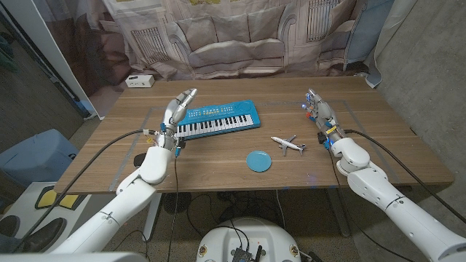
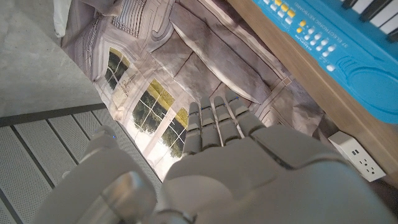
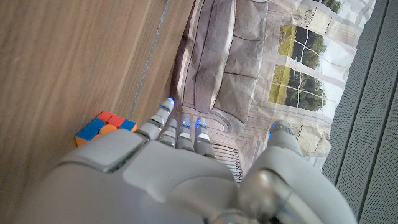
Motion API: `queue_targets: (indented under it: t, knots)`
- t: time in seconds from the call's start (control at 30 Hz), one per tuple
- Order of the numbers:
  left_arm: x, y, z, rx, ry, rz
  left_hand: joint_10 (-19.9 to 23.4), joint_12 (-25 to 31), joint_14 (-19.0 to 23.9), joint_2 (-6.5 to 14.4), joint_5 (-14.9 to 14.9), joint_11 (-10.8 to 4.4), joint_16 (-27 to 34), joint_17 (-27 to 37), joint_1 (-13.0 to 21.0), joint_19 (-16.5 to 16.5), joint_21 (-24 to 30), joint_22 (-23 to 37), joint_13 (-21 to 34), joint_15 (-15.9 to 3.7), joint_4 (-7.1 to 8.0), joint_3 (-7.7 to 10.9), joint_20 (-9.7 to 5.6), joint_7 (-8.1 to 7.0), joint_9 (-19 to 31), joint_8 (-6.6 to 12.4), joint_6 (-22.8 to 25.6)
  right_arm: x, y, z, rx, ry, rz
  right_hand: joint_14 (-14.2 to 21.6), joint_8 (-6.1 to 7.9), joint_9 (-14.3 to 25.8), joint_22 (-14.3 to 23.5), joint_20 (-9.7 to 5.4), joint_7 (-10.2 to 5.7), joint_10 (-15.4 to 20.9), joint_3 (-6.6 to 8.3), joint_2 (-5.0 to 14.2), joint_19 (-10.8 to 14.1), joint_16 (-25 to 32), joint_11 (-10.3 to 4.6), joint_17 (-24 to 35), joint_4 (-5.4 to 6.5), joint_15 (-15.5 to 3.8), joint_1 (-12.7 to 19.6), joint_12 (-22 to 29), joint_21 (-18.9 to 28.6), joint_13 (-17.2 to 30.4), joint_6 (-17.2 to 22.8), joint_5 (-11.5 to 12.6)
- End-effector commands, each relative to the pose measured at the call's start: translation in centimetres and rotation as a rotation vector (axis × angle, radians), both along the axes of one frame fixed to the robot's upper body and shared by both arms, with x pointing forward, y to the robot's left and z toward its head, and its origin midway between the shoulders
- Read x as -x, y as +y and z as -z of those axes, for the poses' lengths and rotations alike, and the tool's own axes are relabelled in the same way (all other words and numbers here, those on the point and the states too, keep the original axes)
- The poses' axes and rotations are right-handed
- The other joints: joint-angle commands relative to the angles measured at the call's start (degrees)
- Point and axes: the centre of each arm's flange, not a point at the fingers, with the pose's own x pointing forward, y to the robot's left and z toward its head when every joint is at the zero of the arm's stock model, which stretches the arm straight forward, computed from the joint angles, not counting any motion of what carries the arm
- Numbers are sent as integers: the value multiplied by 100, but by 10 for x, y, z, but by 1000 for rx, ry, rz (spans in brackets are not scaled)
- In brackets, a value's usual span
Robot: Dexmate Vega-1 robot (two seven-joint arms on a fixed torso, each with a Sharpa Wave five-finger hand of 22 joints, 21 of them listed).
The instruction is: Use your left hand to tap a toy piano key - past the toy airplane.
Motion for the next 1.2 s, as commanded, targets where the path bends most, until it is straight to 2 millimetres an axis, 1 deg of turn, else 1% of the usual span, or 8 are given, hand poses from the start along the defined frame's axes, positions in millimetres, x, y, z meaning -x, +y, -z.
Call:
queue_targets:
  t: [0.03,0.7,0.9,1.0,1.03,1.1,1.13,1.2]
  knots:
    - [15,-4,-3,-111,-29,-206,2,-35,-9,15,47,-28,-24,26,65,-32,-26,20,22,-12,-36,-15,27,-9,11,-33,-5,11,1,4,3,-5,9,44,7,25,16,12,-5,44,24,19,50,-15,6,18,-12,12,61,-25,-18,15,55,-13]
    - [34,-18,-8,-236,-71,-449,93,-39,46,41,52,-120,-20,28,54,-16,-69,23,25,-55,-40,-23,47,-48,12,-25,124,20,0,9,10,9,17,45,-2,25,17,16,20,56,17,21,73,-27,8,19,-13,18,64,-48,-69,16,64,-13]
    - [31,-19,-11,-252,-55,-450,79,-60,29,50,54,-73,-34,29,49,-41,-96,24,26,-53,-41,-26,75,-90,13,-27,163,22,0,11,0,14,20,51,-5,25,17,29,18,68,14,22,79,-28,15,19,-14,32,65,-51,-84,17,65,-13]
    - [30,-20,-13,-267,-36,-457,-150,-180,-355,79,61,-56,-146,34,22,-268,-215,31,33,-1,-38,-40,264,-233,12,-24,326,23,-1,12,4,14,23,56,-4,25,17,32,21,69,13,21,82,-28,16,19,-14,32,65,-54,-92,17,71,-13]
    - [30,-21,-13,-273,-30,-460,-239,-216,-480,89,63,-103,-160,36,13,-369,-254,33,35,9,-37,-45,352,-279,12,-2,438,24,-1,12,3,13,23,56,-5,25,17,32,21,70,12,21,84,-29,18,19,-14,33,65,-55,-94,17,70,-13]
    - [29,-22,-15,-291,-19,-460,-362,-260,-667,97,65,-118,-176,39,-2,-534,-306,37,39,15,-37,-54,459,-285,11,-21,473,25,-2,13,-1,14,25,59,-6,25,17,37,24,72,12,22,87,-29,21,19,-14,34,65,-58,-100,17,72,-14]
    - [29,-22,-15,-291,-18,-460,-391,-268,-698,99,66,-131,-167,40,-10,-576,-314,38,40,18,-35,-58,469,-306,11,-5,543,25,-2,13,-1,15,25,60,-7,25,18,34,27,73,11,22,88,-30,20,19,-14,34,65,-59,-103,17,71,-14]
    - [29,-24,-18,-311,-10,-470,-478,-289,-813,105,67,-128,-162,42,-29,-672,-323,41,43,30,-32,-69,496,-248,11,30,720,25,-2,14,-1,15,28,63,-5,25,18,37,32,75,11,22,92,-30,23,19,-14,34,66,-61,-108,17,78,-14]
